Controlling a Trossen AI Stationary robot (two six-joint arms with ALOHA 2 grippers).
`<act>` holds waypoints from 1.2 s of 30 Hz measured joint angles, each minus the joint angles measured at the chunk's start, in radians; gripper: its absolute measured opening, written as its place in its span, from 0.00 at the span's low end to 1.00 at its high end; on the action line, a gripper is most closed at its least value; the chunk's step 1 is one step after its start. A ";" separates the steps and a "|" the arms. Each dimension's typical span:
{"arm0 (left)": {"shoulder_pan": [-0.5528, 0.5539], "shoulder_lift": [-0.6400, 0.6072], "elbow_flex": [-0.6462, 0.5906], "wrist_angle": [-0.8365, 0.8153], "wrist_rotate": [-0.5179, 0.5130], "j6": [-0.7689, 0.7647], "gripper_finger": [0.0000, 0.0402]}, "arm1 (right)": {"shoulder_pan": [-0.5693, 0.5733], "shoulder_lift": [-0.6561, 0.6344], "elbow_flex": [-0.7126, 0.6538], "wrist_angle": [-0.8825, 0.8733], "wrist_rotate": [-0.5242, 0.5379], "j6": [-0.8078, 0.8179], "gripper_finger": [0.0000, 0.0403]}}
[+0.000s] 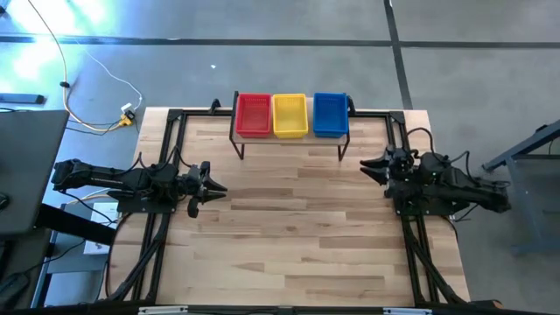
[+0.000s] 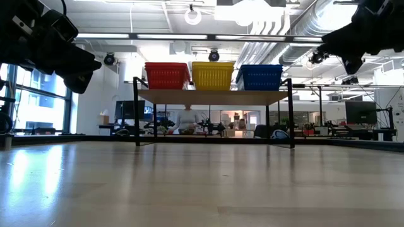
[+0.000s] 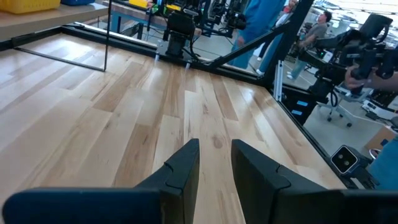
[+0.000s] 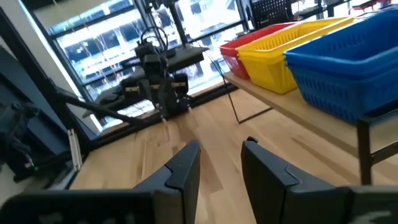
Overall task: Stack baskets on shelf by color
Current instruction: Return to Home Position
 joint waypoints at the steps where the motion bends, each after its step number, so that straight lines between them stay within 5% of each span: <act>1: 0.000 0.000 0.000 0.000 0.000 0.000 0.21 | 0.000 -0.001 -0.019 0.026 0.000 0.008 0.26; 12: 0.000 0.000 0.000 0.000 0.000 0.000 0.21 | 0.000 0.003 -0.194 0.211 0.002 0.061 0.26; 36: 0.000 0.000 0.000 0.000 0.000 0.000 0.21 | -0.001 0.013 -0.208 0.252 0.040 0.029 0.26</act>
